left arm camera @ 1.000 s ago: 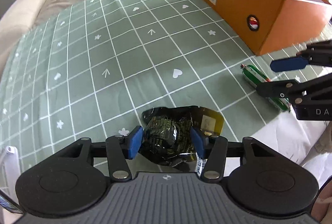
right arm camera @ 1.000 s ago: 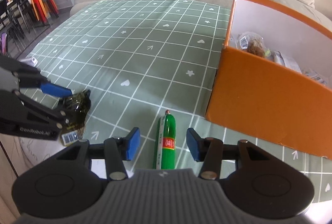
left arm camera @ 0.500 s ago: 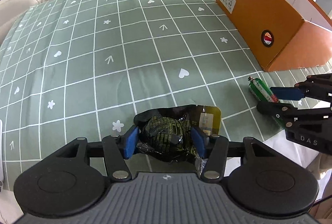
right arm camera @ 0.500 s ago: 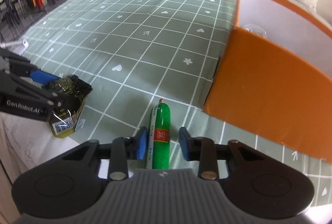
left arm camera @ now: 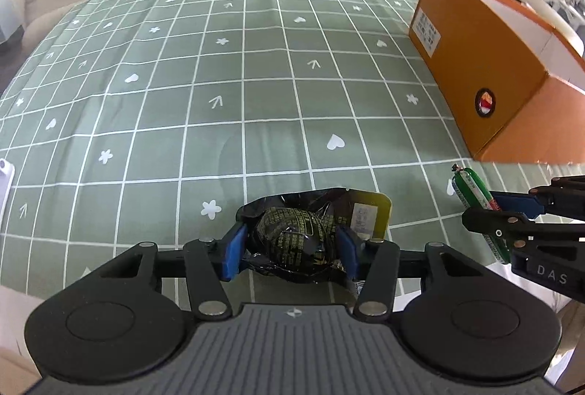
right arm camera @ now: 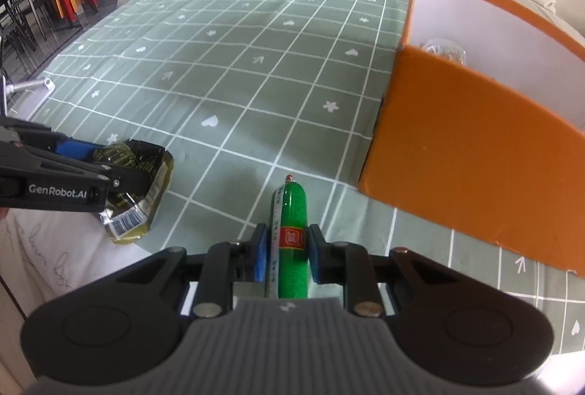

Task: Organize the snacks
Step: 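Grasp the seaweed pack with the left tool while the right tool grasps the green sausage, then lift both items and carry them over the orange box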

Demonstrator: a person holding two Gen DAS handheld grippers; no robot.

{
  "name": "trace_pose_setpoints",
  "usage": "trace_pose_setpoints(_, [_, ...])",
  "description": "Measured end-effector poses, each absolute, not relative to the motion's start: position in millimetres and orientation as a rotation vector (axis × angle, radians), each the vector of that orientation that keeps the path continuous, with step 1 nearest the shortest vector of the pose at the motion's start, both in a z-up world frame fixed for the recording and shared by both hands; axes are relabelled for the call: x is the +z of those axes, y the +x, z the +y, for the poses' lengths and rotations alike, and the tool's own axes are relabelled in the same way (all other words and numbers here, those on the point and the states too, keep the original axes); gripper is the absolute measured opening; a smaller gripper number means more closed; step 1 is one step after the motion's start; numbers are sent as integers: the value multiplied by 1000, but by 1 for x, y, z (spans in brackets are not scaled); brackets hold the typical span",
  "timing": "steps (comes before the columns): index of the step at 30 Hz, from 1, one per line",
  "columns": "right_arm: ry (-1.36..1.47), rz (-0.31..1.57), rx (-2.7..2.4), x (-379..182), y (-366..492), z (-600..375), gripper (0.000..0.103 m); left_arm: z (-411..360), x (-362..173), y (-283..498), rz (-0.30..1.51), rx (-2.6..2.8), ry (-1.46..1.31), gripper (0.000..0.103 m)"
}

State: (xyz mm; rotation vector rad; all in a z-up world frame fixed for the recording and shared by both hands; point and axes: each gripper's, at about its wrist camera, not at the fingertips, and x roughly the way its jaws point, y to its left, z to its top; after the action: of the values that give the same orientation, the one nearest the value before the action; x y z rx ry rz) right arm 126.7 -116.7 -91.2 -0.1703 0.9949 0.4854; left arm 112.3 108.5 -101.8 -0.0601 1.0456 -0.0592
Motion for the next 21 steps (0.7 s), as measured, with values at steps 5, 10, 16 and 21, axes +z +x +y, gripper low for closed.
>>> trace_pose_setpoints(5, [-126,958,516,-75,124,-121,20,109,-87,106,1003,-52,-74,59])
trace_pose_setpoints(10, [-79,914,543,-53,119,-127,20,109,-61,101,948,-43,-84,59])
trace_pose_setpoints(16, [-34,820,564,-14,113,-140,20,93,-21,106,859,-58,-63,58])
trace_pose_setpoints(21, [9,760,516,15,126,-168,20,64,10,124,798,-120,-28,58])
